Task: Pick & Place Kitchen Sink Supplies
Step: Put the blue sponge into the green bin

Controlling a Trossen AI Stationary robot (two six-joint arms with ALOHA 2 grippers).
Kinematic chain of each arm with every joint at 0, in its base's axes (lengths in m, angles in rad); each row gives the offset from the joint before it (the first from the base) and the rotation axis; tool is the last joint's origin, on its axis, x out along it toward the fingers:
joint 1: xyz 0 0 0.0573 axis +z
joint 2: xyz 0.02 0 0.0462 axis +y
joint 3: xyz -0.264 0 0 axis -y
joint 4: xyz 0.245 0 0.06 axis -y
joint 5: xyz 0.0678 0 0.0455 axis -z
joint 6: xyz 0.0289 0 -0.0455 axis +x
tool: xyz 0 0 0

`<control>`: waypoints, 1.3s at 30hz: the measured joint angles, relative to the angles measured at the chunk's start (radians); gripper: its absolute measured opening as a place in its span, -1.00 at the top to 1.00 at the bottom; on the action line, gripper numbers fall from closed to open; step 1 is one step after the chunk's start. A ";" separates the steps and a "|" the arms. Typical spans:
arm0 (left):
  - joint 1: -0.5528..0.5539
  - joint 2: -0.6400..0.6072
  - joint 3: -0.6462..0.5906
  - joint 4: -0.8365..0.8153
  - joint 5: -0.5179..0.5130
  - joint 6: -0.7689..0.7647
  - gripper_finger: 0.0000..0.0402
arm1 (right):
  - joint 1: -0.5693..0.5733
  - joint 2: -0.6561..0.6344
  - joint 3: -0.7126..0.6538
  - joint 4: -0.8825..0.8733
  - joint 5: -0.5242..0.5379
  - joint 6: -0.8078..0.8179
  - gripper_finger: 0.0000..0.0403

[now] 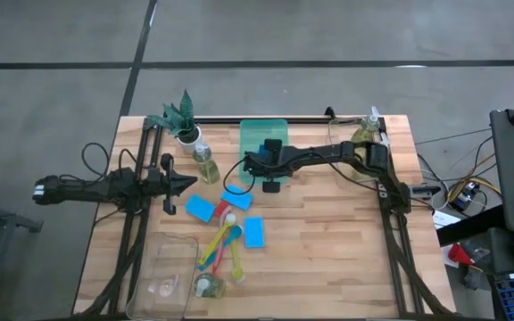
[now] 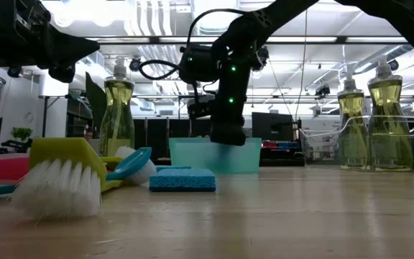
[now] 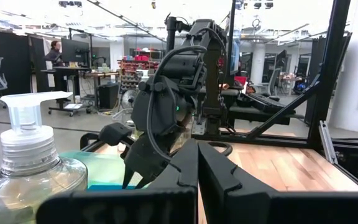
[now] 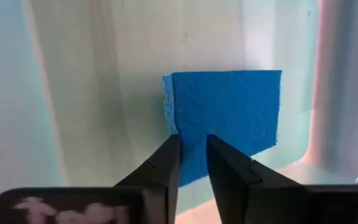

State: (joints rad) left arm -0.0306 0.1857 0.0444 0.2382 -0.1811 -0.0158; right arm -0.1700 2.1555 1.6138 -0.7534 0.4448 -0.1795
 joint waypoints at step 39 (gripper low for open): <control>0.000 0.001 0.000 -0.002 0.000 0.000 0.99 | 0.451 -0.187 0.000 0.167 -0.315 0.176 0.34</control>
State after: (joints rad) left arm -0.0307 0.1864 0.0443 0.2364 -0.1814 -0.0158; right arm 0.2807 1.9684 1.6139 -0.5869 0.1301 -0.0038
